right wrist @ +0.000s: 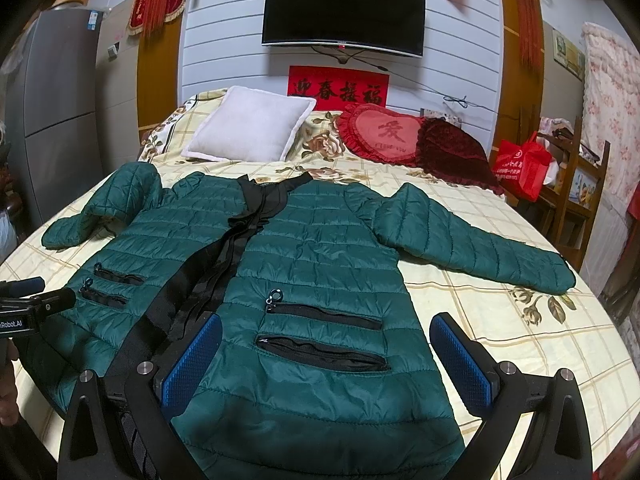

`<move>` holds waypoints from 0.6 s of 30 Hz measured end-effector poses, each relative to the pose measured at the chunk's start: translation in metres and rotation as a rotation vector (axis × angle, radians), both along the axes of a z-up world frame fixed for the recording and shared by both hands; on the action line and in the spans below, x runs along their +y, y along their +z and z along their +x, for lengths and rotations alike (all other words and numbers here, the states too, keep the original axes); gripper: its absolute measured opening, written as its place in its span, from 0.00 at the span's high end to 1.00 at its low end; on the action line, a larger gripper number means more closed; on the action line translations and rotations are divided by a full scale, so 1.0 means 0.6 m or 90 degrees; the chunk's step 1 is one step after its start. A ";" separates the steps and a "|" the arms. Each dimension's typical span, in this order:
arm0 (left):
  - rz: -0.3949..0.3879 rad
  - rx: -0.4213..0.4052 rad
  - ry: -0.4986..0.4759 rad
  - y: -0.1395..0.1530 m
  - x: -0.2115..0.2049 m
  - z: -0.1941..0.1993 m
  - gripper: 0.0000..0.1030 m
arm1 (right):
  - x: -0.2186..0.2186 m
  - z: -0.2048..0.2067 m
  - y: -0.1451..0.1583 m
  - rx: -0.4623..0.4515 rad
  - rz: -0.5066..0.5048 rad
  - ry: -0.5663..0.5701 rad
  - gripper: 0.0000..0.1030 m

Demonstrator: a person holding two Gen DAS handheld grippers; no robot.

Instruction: Fold large clothes

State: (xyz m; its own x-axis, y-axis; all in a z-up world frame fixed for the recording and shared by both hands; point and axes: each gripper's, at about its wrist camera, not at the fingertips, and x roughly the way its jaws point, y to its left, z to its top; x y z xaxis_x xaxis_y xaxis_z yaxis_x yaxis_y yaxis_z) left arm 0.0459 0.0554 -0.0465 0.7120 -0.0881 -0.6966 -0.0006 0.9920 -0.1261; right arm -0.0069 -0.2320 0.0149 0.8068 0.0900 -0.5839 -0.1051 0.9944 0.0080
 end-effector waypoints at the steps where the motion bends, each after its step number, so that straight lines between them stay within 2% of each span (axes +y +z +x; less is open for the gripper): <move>1: 0.000 0.000 0.000 0.000 0.000 0.000 0.00 | 0.000 0.000 0.000 0.000 0.000 0.000 0.00; 18: 0.010 0.012 0.008 -0.006 0.000 0.002 0.00 | 0.001 -0.001 0.000 0.000 -0.001 0.000 0.00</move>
